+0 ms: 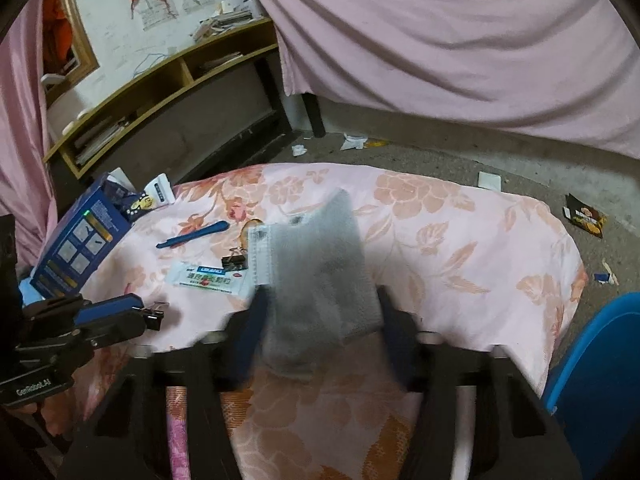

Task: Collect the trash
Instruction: 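Lift the tissues with the right tool while the left tool lifts the binder clip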

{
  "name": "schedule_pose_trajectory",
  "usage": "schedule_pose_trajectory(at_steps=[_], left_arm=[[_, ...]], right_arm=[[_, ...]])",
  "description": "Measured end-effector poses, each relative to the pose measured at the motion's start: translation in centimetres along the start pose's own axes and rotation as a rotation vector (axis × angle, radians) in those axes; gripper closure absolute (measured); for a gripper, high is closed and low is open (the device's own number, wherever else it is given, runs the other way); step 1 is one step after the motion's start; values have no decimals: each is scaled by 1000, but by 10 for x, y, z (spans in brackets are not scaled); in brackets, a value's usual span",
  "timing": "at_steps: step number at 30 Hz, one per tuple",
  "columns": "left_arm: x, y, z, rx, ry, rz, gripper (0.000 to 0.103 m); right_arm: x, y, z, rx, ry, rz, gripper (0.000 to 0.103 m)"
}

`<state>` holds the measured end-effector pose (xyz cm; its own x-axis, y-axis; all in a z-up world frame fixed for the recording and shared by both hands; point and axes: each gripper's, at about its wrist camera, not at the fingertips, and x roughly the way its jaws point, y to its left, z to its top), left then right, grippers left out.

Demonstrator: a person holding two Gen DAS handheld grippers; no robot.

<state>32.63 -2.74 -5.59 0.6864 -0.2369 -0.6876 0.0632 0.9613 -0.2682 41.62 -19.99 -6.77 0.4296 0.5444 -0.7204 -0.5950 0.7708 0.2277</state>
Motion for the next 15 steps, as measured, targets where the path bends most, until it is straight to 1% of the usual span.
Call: schedule_pose_trajectory(at_steps=[2,4,6,10,15], left_arm=[[-1,0,0,-2,-7,-2,88],[-4,-1,0,-6,-21,-4,88],[-7,-2,-1,-9,-33,-4,88],[-15,-3,-1,-16,-57,-5,88],[-31,-8,3,-15,-113,2,88]], right_arm=[[0,3,0,-11,-8,5,78],[-3,5,1,-21,-24,13,89],[-6,10,0,-35,-44,18,95],[-13,21,0,-69,-90,26,97],[-36,30,-3,-87,-200,35,98]])
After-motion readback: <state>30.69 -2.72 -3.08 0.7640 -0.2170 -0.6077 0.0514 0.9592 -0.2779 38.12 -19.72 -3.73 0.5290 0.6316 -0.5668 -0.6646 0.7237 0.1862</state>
